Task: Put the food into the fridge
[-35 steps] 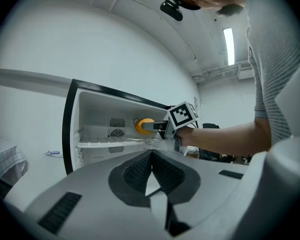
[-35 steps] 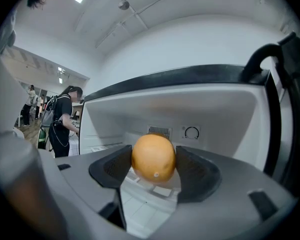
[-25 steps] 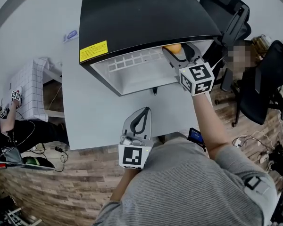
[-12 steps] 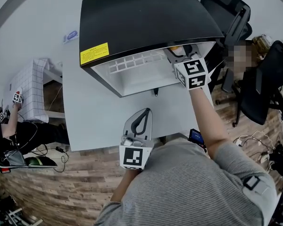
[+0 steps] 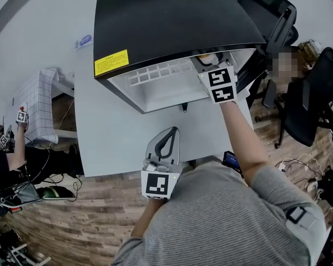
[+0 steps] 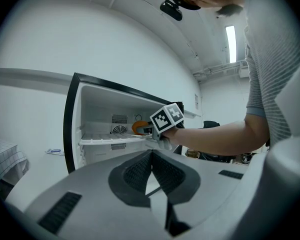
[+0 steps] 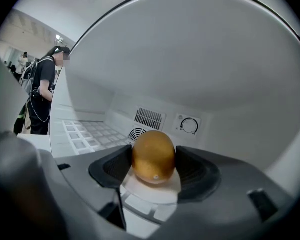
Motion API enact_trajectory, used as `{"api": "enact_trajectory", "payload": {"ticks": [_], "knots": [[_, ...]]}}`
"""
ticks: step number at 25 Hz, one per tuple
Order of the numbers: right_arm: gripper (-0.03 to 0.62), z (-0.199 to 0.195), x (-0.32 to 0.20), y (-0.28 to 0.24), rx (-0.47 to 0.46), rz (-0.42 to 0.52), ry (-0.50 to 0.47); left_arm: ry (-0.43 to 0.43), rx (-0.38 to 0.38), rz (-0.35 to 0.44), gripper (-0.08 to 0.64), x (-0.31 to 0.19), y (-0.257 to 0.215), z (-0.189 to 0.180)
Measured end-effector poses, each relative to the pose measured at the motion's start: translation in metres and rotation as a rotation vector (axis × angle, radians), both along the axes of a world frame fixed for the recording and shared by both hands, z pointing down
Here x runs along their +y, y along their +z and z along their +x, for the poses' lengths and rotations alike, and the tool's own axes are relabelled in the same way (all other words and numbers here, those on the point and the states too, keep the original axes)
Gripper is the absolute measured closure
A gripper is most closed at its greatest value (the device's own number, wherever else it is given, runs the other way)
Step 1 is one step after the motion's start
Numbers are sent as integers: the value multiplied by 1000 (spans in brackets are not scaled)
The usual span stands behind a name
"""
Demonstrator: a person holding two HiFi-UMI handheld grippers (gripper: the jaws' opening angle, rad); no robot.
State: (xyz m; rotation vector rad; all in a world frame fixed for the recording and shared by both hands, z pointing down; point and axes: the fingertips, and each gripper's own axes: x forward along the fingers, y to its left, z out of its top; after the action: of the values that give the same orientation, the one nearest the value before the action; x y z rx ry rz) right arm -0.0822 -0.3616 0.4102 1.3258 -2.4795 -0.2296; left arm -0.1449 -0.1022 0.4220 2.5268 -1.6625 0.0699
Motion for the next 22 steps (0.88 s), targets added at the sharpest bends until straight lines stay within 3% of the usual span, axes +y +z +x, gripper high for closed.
{"api": "enact_trajectory", "payload": {"ticks": [10,22], "knots": [[322,-4,-1,9,147,16,35,-13,1,10,549,1,-2,-3],[321,-2,-1,6,144,-2,43,-13,-3,22,549,4,-6,0]]}}
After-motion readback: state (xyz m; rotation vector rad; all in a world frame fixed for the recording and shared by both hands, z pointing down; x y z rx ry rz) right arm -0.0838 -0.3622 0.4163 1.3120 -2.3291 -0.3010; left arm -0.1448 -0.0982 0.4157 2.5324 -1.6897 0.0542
